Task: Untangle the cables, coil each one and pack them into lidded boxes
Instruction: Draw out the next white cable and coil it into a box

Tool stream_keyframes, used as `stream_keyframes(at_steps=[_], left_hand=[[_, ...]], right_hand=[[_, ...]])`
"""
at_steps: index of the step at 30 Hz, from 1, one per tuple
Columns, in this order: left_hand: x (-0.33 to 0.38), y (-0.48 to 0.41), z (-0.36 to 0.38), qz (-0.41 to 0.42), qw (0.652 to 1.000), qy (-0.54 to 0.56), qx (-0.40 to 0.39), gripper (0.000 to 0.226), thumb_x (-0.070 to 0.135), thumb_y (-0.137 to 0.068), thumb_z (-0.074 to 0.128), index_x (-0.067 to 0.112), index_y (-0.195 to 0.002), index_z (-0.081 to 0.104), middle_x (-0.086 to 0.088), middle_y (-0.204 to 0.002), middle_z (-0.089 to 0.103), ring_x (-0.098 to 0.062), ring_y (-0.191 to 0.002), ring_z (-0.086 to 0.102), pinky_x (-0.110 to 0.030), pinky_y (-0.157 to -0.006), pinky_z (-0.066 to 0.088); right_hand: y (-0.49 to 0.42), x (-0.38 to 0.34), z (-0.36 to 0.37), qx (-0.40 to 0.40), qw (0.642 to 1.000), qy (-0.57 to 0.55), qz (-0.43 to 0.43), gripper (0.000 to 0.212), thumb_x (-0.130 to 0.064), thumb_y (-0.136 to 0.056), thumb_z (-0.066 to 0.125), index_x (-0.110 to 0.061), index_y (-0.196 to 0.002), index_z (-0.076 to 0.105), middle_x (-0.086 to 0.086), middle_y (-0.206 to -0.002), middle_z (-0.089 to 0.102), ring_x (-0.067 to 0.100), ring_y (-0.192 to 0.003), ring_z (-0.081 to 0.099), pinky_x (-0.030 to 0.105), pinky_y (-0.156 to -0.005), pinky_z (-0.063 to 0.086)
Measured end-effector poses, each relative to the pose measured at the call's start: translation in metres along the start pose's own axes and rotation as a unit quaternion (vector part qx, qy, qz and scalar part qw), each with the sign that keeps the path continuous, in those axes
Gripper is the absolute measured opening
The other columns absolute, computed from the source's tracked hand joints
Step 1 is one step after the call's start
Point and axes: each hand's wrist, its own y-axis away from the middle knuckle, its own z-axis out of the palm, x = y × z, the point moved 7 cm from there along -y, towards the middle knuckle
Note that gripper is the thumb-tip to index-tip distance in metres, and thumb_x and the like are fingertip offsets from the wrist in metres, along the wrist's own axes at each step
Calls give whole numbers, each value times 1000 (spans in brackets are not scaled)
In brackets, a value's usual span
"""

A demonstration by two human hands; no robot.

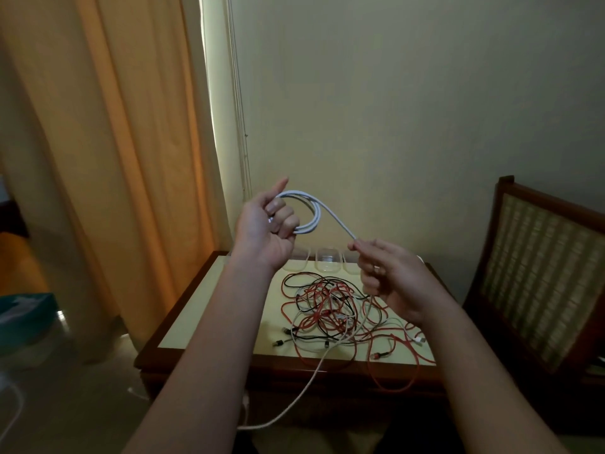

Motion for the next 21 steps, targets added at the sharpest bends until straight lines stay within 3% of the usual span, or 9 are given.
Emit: stream_keyframes(at_steps=[6,9,11,15,18,21], left_hand=[[16,-5,-12,54,997,36,34,39,7,-98,31,7,-125,59,7,-54,27,-6,-37,19,-19,-34,16],[22,-8,-15,91,995,-10,39,43,3,-97,31,3,-135,53,6,-57,29,-7,-39,22,-18,-36,19],[25,-7,-12,143,985,-93,38,42,2,-98,36,0,-136,52,5,-59,34,-8,-43,28,-19,-39,24],[24,7,8,250,911,-328,11,32,4,-102,42,6,-130,57,-2,-64,58,-13,-56,57,-23,-50,43],[10,15,22,260,864,-430,-30,30,10,-106,42,11,-134,54,-10,-82,64,-14,-67,68,-21,-57,52],[-10,20,32,236,817,-520,-80,34,12,-107,40,12,-139,52,-18,-91,67,-12,-70,69,-24,-67,57]], right_hand=[[-2,1,-32,110,981,147,-56,24,-29,-94,69,-5,-97,65,3,-79,61,12,-59,47,26,-55,36],[2,-4,-37,140,967,193,-93,21,-27,-95,68,-7,-90,68,-7,-70,62,5,-59,46,20,-57,36],[5,-18,-33,157,933,288,-150,21,-26,-97,66,-13,-81,67,-11,-61,59,-3,-54,46,13,-55,36],[12,-47,-11,164,852,421,-264,22,-24,-98,64,-15,-78,70,-6,-61,62,0,-53,49,13,-52,33],[18,-64,6,158,815,456,-320,30,-25,-101,60,-15,-76,71,-19,-50,54,-1,-49,51,11,-49,31],[23,-80,14,170,790,461,-367,39,-31,-103,56,-12,-71,69,-14,-43,42,2,-47,48,13,-48,29]])
